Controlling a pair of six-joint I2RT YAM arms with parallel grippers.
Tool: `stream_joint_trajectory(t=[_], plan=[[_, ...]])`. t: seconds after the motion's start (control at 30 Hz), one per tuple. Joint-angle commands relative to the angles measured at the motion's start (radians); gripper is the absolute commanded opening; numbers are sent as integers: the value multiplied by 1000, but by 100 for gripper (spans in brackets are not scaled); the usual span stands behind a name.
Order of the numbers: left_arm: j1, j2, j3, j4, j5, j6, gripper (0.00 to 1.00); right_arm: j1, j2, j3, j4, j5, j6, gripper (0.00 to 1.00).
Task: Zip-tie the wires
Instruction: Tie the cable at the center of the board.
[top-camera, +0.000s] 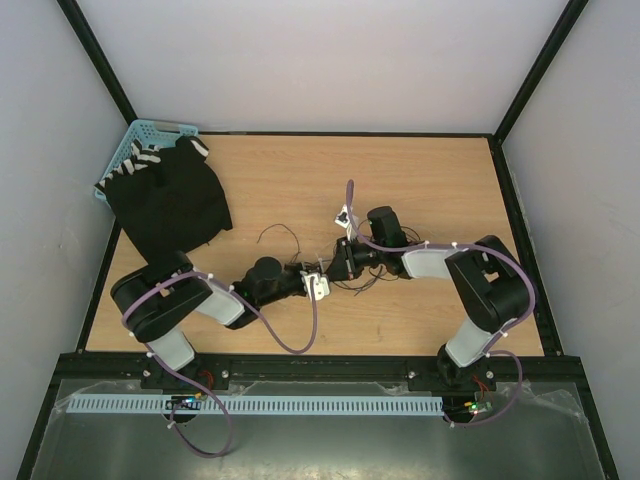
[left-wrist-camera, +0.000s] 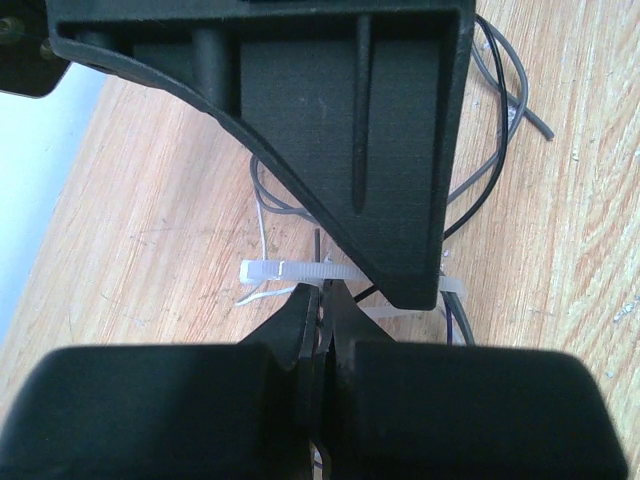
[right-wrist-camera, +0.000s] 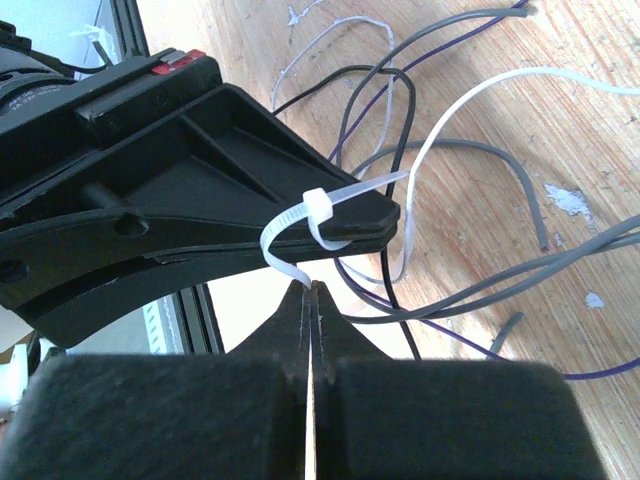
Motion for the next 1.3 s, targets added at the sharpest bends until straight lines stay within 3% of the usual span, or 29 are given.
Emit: stream_joint_trajectory(t=[0.0, 0.47, 0.97, 1.27], plan=[[-17, 6, -16, 39, 13, 6, 0, -13, 21, 39, 9, -4, 2, 0], [-24, -20, -16, 69, -9, -35, 0, -14, 29, 55, -99, 24, -53, 0], [-24, -74, -36, 73, 5, -46, 0, -14, -24, 41, -107, 19, -46, 0], [-12, -64, -28, 71, 17, -110, 0, -13, -57, 14, -136, -2, -75, 15]])
